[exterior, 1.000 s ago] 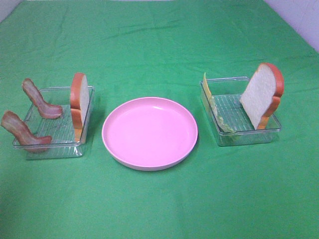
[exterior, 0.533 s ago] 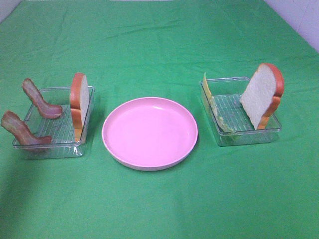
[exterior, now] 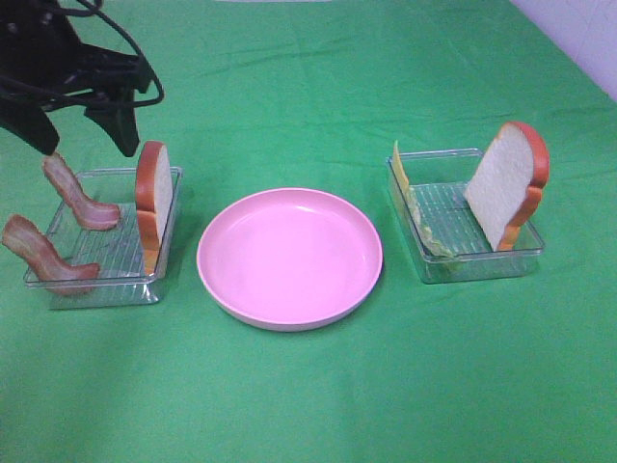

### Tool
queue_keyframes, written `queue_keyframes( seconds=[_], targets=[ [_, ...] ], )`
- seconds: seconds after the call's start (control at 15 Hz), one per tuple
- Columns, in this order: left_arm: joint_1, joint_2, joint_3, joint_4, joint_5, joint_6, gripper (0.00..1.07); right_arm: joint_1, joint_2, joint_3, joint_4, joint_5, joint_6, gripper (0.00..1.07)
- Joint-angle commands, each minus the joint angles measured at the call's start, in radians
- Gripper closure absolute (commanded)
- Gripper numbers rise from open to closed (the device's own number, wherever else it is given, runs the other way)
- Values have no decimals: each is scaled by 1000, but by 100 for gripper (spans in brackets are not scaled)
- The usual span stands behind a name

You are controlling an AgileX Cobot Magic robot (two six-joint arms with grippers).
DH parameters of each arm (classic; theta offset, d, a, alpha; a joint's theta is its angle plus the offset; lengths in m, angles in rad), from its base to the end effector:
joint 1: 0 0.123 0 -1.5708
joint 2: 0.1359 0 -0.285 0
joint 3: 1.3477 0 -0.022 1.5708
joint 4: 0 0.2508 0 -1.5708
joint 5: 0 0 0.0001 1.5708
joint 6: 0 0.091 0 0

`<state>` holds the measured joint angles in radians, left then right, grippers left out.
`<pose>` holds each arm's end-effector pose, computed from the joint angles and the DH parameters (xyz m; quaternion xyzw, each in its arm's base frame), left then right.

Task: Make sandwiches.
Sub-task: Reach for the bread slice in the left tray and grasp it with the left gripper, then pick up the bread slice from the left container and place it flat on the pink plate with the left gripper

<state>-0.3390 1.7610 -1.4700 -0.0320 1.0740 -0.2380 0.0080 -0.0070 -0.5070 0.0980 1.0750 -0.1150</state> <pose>0.3458 -0.1246 0.2767 0.0444 0.9882 -0.0559 0.1356 -0.0076 0.0078 0.2783 -0.0550 0.8505 0.0210 0.5226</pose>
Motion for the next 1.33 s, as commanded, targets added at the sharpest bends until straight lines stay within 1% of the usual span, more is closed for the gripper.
queue_keyframes(
  seconds=[0.07, 0.13, 0.2, 0.53, 0.73, 0.8, 0.93, 1.07, 1.2, 1.27, 1.33],
  targets=[
    [-68, 70, -49, 94, 18, -102, 32, -6, -13, 2, -3, -12, -5, 32],
    [-81, 96, -57, 116, 13, -135, 32, -6, -13, 2, -3, -12, -5, 32],
    [-83, 120, -59, 120, 6, -155, 32, -6, -13, 2, -3, -12, -5, 32],
    [-83, 230, -59, 119, -157, -157, 32, -6, -13, 2, -3, -12, -5, 32],
    [-83, 275, -59, 119, -190, -157, 34, -6, -13, 2, -3, -12, -5, 32],
    [-83, 282, -59, 119, -191, -157, 39, -6, -13, 2, -3, -12, -5, 32],
    [-83, 286, -59, 126, -193, -157, 56, -6, -13, 2, -3, -12, -5, 32],
    [-83, 284, -59, 129, -192, -157, 81, -6, -13, 2, -3, -12, -5, 32],
    [-83, 283, -59, 129, -192, -168, 102, -6, -13, 2, -3, -12, -5, 32],
    [-83, 278, -59, 125, -190, -170, 107, -6, -13, 2, -3, -12, -5, 32],
    [-83, 266, -59, 111, -190, -173, 107, -6, -13, 2, -3, -12, -5, 32]
  ],
)
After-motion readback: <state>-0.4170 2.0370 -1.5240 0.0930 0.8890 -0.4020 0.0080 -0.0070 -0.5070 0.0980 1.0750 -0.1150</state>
